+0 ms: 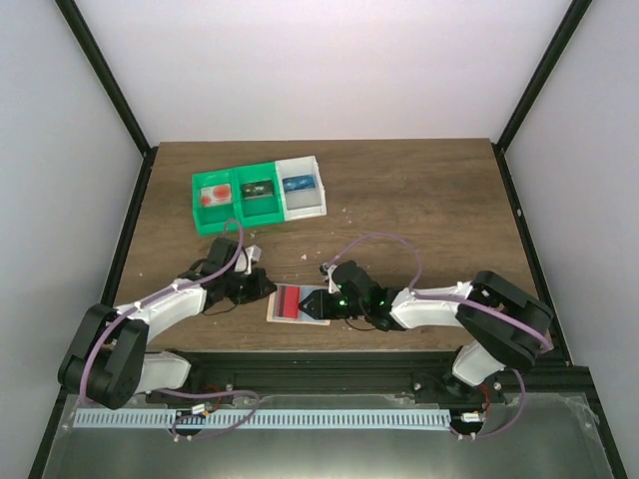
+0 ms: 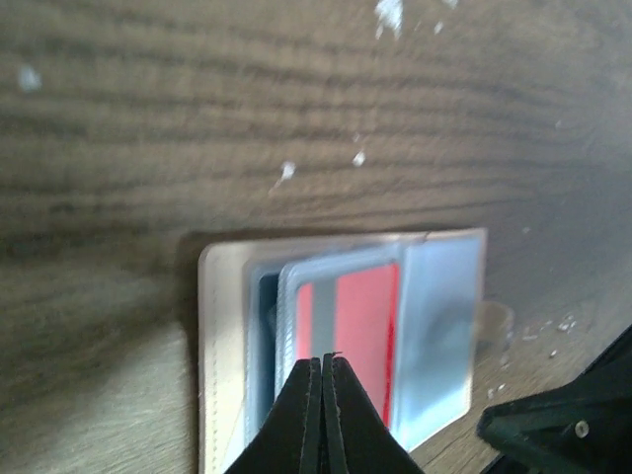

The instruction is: Take the credit cards out of the card holder

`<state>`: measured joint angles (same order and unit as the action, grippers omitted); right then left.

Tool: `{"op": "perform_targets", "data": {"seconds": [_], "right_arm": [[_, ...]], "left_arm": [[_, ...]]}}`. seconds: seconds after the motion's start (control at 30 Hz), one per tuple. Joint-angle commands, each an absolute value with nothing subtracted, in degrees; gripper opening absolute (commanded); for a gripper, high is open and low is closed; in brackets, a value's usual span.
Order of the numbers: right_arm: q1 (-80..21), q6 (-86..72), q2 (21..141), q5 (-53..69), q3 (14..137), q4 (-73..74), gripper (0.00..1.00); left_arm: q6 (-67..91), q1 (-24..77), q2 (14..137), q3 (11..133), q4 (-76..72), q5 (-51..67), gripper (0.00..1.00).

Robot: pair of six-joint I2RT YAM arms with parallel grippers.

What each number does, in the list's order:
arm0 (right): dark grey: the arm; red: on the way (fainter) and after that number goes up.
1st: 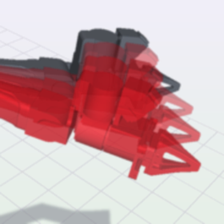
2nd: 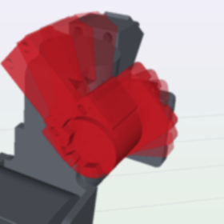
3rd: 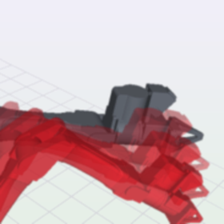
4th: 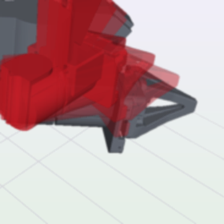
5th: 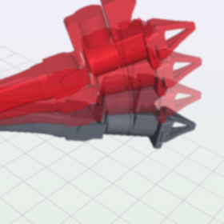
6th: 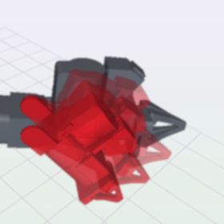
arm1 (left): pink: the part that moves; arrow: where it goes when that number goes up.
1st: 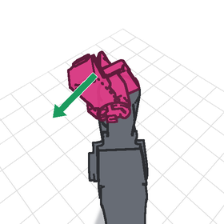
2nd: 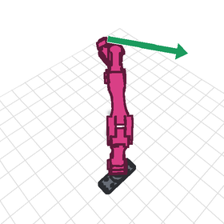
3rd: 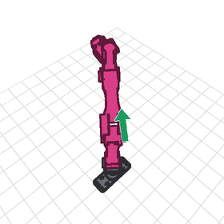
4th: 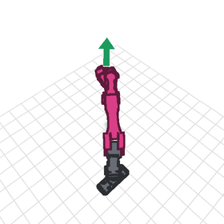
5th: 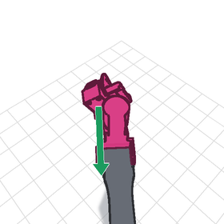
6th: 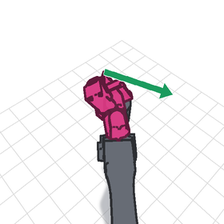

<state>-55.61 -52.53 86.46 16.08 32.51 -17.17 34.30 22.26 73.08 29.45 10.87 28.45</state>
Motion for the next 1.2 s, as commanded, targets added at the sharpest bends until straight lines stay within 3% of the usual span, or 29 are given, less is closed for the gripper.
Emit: {"op": "perform_targets", "data": {"seconds": [0.0, 0.73, 0.97, 1.17], "right_arm": [[-54.27, -52.34, 89.48, 19.43, 35.36, -21.73, 0.3], [-51.24, -56.07, 99.74, 22.57, 36.62, -25.66, 0.23], [-50.8, -58.11, 98.94, 23.0, 33.52, -30.5, 0.18], [-50.14, -59.43, 97.29, 23.08, 30.34, -34.83, 0.08]], "left_arm": [[35.41, 23.43, 74.41, 26.38, 5.54, 28.72, 0.0], [36.43, 24.48, 78.9, 21.81, 1.14, 30.85, 0.0], [37.54, 25.05, 76.7, 20.66, 1.25, 32.4, 0.0], [38.54, 25.14, 74.73, 19.97, 1.84, 32.34, 0.0]]}}
